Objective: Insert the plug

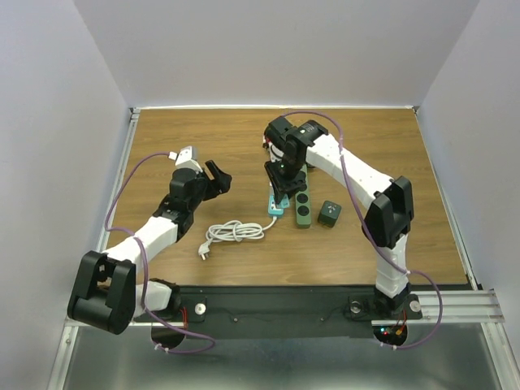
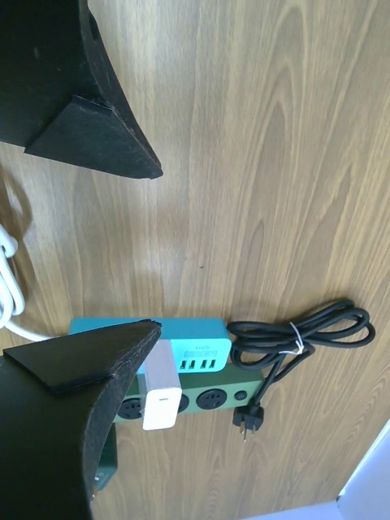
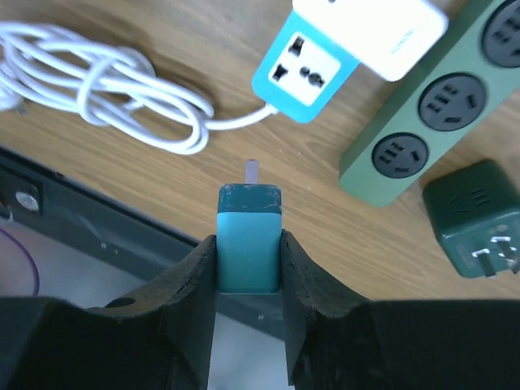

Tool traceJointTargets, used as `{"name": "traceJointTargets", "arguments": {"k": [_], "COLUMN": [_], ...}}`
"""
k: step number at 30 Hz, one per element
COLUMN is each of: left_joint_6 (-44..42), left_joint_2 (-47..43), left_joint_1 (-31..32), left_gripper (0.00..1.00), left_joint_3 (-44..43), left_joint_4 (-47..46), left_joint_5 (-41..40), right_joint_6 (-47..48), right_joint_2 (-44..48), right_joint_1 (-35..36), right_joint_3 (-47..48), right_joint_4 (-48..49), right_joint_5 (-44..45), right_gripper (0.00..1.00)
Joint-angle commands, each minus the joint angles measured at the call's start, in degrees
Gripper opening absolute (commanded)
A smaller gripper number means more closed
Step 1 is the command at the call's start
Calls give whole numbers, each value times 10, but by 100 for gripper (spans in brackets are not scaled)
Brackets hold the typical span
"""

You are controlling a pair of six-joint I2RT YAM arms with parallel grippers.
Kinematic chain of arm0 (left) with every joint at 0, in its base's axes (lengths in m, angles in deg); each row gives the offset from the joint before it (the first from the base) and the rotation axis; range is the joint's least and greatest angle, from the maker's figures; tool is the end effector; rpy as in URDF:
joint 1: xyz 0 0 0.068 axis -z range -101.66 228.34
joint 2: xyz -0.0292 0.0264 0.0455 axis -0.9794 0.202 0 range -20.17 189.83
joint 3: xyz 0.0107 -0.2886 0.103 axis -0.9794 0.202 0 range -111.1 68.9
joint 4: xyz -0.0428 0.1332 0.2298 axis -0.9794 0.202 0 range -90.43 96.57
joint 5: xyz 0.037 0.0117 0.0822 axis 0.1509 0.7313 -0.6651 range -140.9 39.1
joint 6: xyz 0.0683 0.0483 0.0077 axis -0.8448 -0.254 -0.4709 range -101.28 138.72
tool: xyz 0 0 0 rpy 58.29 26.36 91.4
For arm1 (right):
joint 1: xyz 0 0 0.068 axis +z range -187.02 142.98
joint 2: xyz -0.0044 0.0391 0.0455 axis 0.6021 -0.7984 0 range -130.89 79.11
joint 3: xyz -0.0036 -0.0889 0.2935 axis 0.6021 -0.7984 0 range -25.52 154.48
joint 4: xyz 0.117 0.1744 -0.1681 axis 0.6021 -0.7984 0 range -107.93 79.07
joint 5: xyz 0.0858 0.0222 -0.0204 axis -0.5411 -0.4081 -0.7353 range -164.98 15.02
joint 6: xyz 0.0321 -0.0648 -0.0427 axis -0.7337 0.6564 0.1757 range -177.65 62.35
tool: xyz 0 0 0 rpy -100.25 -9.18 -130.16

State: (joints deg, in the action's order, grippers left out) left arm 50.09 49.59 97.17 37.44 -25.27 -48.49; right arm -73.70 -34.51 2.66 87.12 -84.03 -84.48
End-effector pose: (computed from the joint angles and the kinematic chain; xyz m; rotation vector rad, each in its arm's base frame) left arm 0.2790 -0.0983 0.2498 -0.1722 1.8473 -0.6561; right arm 0.3264 0.2865 0.3019 -0.6367 2.8763 0.4088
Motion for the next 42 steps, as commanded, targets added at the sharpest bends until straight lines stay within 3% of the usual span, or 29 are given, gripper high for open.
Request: {"name": "traceJointTargets", "arguments": {"k": [1,19,42], "left_joint_6": [-30,-46,-47], "left_joint_2": [-27,-45,-45], "left_joint_1": [-7,-11,-13], "left_gripper": [81,82,82], "left_joint_3": [7,10,22], "left_joint_4": [1,15,12], "left_joint_5": [0,0,-2], "right_joint_6": [15,22,8], "right_joint_2": [-21,-166,-156], "right_joint_1": [1,-1,-14], "right_joint_3": [6,108,87], "right_joint_4": [-45,-34,-14], "right_joint_5": [-44,-18,65], "right_gripper": [0,0,0]}}
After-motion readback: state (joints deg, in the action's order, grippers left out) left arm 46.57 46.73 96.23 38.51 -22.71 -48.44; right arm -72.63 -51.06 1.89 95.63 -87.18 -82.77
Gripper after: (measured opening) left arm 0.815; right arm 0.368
